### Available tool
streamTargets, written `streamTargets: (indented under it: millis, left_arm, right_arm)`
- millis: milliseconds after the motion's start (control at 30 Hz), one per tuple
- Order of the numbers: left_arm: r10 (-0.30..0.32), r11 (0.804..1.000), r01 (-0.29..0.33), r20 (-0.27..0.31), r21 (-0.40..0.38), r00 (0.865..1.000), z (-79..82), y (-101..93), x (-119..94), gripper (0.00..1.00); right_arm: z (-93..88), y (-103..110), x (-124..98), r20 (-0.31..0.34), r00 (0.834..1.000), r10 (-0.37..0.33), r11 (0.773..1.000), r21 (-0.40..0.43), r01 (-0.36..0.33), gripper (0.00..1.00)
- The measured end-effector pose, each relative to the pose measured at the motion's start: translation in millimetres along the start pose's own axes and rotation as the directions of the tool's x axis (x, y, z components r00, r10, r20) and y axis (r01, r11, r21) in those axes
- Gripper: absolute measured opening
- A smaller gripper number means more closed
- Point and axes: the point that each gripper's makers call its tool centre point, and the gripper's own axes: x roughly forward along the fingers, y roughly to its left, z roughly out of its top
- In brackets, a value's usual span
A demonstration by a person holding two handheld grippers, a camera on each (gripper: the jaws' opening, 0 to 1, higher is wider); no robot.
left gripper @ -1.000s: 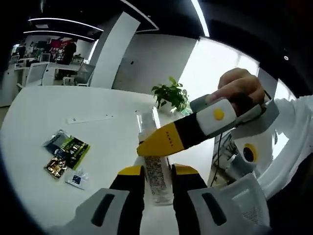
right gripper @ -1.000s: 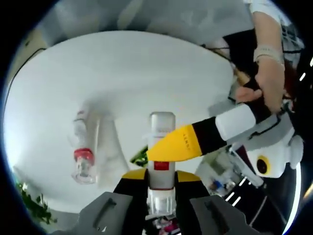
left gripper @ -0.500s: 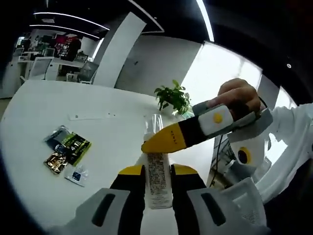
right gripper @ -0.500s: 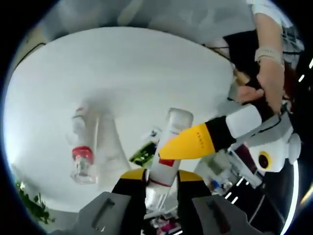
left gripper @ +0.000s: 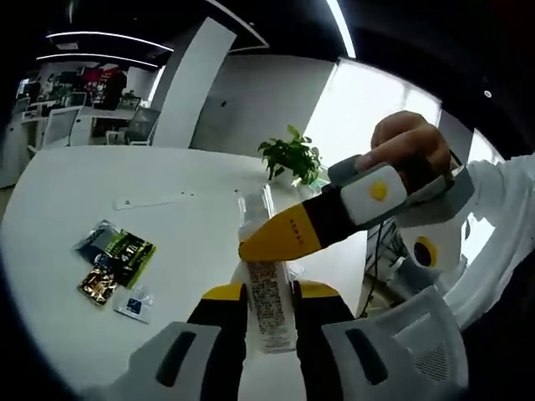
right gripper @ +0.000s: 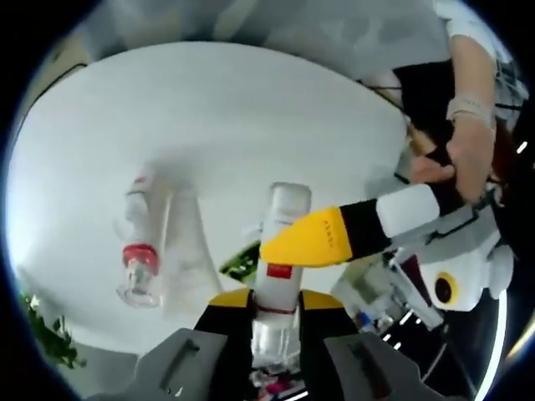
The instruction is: Arrange the skincare products in the storage area until every visible bottle or jar stands upright without overlapping.
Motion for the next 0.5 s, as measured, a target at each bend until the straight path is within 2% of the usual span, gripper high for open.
streamTargets:
  millis: [167,267,300,400,500]
  left_arm:
    - [-0.007,1.0,0.007,-0.018,0.016,1.0,-4.2,-4.2,1.4,0.16]
    - [-0.012,0.999,0.011,-0.027,-0.042,1.0,-5.4,-3.8,0.1,0.15]
    - [-0.01,0.999,0.009,-0.028,-0.039,1.0,-5.6,-3.0,0.0,0.14]
    - [0.022,1.0,-0.022,0.009,0.005,1.0,-0.5,3.2,-0.4,0.14]
    - [0.012,0.999,-0.012,0.003,-0.041,1.0,-1.7,1.7,-0.7,0.14]
  right_arm:
    - [0.7,0.2,0.4,0.001,1.0,0.012,1.0,-0.012,-0.012,0.11]
    - [1.6,1.5,0.8,0.007,1.0,0.015,1.0,-0.004,-0.015,0.12]
    - [2.0,0.9,0.9,0.012,1.0,0.012,1.0,-0.014,-0.011,0.12]
    - [-3.1,0.1,2.3,-0.012,1.0,-0.007,1.0,-0.02,0.007,0.12]
    - [-1.8,1.2,2.2,-0.003,1.0,-0.007,1.0,0.004,0.007,0.13]
